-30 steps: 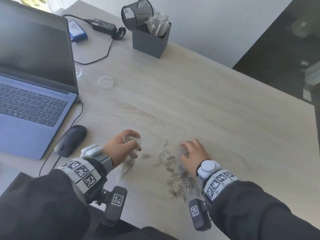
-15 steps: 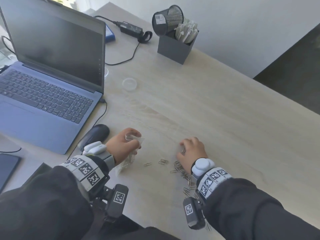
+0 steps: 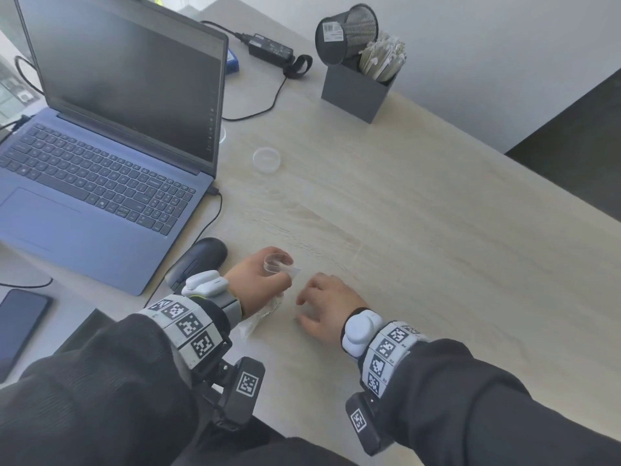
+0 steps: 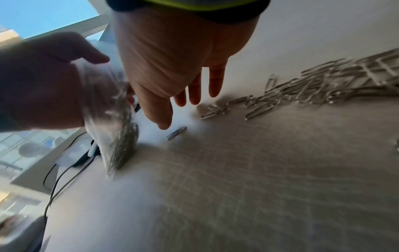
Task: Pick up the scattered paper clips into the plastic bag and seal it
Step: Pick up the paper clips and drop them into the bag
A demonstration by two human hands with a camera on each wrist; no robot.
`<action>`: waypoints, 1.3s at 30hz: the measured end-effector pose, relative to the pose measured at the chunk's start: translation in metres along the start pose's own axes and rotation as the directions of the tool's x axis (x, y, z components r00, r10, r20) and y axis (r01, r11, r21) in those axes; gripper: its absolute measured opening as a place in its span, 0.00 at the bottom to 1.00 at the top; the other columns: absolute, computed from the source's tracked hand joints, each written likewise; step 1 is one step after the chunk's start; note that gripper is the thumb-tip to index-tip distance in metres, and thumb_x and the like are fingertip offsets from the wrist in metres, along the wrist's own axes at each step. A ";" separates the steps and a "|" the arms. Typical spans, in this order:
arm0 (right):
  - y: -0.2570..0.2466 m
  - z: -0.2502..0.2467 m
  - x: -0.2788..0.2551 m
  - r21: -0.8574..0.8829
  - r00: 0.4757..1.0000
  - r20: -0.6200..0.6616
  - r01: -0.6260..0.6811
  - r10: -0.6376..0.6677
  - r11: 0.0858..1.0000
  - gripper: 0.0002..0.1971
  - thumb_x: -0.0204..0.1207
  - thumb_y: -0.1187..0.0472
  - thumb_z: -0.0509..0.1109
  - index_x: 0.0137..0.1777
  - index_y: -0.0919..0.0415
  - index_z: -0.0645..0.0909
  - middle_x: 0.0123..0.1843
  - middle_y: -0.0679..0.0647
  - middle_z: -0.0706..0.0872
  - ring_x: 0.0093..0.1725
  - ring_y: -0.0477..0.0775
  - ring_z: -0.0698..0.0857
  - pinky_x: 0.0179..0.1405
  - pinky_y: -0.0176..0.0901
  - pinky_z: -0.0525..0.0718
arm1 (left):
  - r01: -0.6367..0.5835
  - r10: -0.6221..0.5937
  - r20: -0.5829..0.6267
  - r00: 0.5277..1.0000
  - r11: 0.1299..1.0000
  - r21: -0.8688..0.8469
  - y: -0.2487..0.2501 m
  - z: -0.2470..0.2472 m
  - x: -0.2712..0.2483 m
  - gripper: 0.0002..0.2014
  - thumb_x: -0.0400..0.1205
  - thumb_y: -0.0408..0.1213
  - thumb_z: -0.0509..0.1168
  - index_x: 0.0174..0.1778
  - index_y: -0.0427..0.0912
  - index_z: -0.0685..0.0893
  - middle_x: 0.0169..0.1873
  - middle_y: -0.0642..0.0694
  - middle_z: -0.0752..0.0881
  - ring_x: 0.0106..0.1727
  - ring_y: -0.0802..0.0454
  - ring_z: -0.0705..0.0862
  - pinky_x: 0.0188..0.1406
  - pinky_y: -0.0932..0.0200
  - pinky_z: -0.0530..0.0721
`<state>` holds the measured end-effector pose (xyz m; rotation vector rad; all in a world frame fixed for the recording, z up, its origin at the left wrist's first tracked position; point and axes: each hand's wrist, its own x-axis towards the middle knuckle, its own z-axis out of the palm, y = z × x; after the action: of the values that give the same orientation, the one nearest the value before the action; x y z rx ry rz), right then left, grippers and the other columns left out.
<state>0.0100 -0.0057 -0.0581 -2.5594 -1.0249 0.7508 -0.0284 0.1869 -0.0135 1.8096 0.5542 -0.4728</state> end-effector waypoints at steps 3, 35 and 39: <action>-0.006 0.010 0.001 -0.095 0.991 -0.030 0.125 -0.128 0.988 0.09 0.70 0.54 0.69 0.50 0.47 0.83 0.56 0.49 0.79 0.50 0.60 0.78 0.40 0.53 0.81 | 0.004 -0.004 -0.007 1.000 1.000 0.014 -0.002 0.002 0.001 0.16 0.66 0.47 0.68 0.50 0.62 0.86 0.45 0.53 0.92 0.46 0.52 0.92 0.59 0.53 0.87; 0.053 0.015 -0.111 -0.036 0.996 -0.084 -0.023 0.020 0.999 0.21 0.70 0.56 0.66 0.65 0.51 0.78 0.67 0.49 0.79 0.61 0.59 0.79 0.55 0.54 0.80 | -0.095 0.063 0.178 0.982 0.980 0.178 0.013 0.083 -0.007 0.14 0.66 0.50 0.66 0.47 0.69 0.83 0.49 0.51 0.90 0.50 0.48 0.90 0.62 0.45 0.87; 0.054 0.031 -0.123 -0.097 0.997 0.005 0.072 -0.072 0.993 0.23 0.68 0.55 0.66 0.64 0.54 0.79 0.66 0.51 0.81 0.60 0.61 0.81 0.53 0.56 0.84 | -0.108 0.068 0.194 0.979 0.974 0.202 0.014 0.094 -0.010 0.14 0.67 0.49 0.67 0.48 0.68 0.84 0.48 0.53 0.90 0.47 0.51 0.89 0.63 0.46 0.87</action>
<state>-0.0532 -0.1285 -0.0628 -2.5867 -1.1749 0.7006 -0.0327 0.0921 -0.0244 1.9573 0.3011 -0.6524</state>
